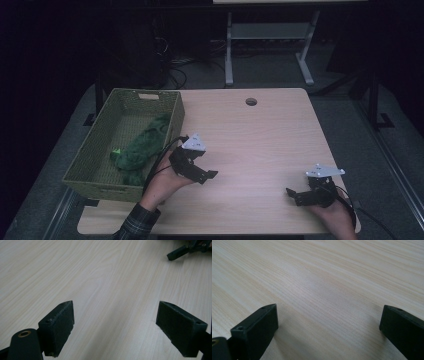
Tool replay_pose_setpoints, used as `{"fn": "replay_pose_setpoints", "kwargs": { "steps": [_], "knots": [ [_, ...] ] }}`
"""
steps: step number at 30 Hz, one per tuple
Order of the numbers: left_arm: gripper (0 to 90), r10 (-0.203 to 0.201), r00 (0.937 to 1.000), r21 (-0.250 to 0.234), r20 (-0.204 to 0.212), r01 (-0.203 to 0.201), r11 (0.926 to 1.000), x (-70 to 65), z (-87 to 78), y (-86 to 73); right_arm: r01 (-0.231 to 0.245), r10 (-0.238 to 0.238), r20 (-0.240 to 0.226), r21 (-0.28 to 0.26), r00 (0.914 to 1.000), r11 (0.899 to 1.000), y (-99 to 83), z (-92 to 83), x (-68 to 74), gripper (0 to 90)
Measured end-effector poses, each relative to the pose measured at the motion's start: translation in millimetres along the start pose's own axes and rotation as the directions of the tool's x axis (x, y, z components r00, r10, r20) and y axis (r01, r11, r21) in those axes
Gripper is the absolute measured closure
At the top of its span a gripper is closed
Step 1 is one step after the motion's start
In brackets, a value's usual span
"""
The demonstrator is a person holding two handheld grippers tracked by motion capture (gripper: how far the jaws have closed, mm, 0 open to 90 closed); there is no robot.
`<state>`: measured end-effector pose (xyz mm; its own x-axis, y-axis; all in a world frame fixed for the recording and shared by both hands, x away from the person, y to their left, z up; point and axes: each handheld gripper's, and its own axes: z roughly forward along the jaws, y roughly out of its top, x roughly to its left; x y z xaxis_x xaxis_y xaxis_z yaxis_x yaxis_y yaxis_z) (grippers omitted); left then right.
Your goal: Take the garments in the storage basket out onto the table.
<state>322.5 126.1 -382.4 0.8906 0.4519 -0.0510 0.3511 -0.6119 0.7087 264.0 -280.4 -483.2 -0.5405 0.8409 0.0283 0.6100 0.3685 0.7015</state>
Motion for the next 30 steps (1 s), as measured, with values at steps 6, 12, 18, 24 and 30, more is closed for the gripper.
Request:
{"fn": "replay_pose_setpoints", "kwargs": {
  "steps": [6,12,18,24,30],
  "knots": [
    [14.3,0.016,0.9997,0.003,0.020,-0.016,0.9999,7.9,-10.5,8.6,-0.003,0.003,0.001,0.000,1.0000,1.000,0.0,-0.1,0.3,1.4],
    [14.5,0.022,0.9997,0.009,0.010,-0.022,0.9997,13.7,-19.4,13.7,-0.003,0.003,0.001,-0.001,1.0000,1.000,0.0,0.0,0.2,1.4],
    [14.7,0.009,0.9999,0.007,0.009,-0.009,0.9999,24.1,-31.1,16.8,-0.003,0.003,0.001,-0.001,1.0000,1.000,0.0,0.0,0.2,1.4],
    [17.5,-0.003,1.0000,-0.001,0.003,0.003,1.0000,32.4,-41.8,17.3,-0.002,0.002,0.000,0.000,1.0000,1.000,0.0,0.0,0.1,1.4],
    [21.0,0.001,0.9995,0.004,-0.032,-0.001,1.0000,39.6,-53.5,14.6,-0.002,0.002,0.001,0.000,1.0000,1.000,0.0,-0.1,0.2,1.4]
  ]
}}
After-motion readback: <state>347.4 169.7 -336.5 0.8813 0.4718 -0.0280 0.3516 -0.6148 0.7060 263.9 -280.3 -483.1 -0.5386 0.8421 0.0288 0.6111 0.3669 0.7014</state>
